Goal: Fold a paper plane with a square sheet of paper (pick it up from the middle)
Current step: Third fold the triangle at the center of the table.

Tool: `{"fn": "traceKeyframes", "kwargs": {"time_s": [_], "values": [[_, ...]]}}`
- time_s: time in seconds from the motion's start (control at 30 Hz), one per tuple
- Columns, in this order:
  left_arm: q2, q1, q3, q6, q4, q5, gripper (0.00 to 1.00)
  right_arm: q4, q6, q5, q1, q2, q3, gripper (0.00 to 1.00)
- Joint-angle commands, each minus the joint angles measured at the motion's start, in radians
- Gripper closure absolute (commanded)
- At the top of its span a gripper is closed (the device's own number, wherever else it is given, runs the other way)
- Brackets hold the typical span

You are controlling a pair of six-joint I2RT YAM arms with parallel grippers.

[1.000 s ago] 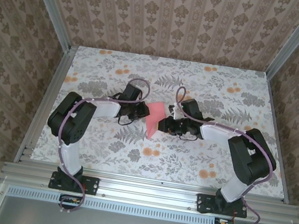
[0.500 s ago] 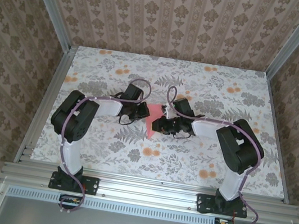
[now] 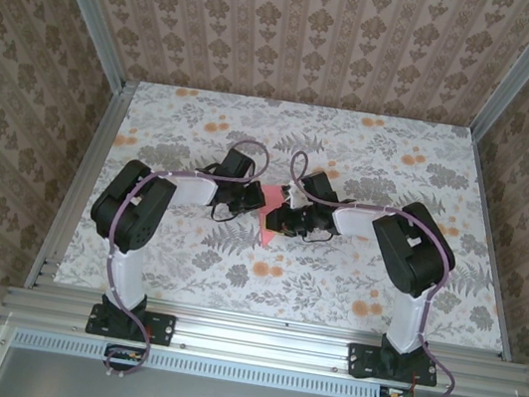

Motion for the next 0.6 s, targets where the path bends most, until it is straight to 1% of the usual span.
{"fn": "traceKeyframes", "kwargs": {"time_s": [0.0, 0.23, 0.57], "values": [[0.035, -0.008, 0.015, 0.029, -0.054, 0.003, 0.91, 0.001, -0.006, -0.030, 0.007, 0.024, 0.027, 0.81], [0.035, -0.010, 0.018, 0.032, -0.057, 0.005, 0.91, -0.002, -0.006, -0.022, 0.006, 0.036, 0.024, 0.81], [0.036, -0.013, 0.023, 0.038, -0.062, 0.011, 0.91, 0.000, -0.014, -0.046, 0.006, 0.070, 0.036, 0.81]]}}
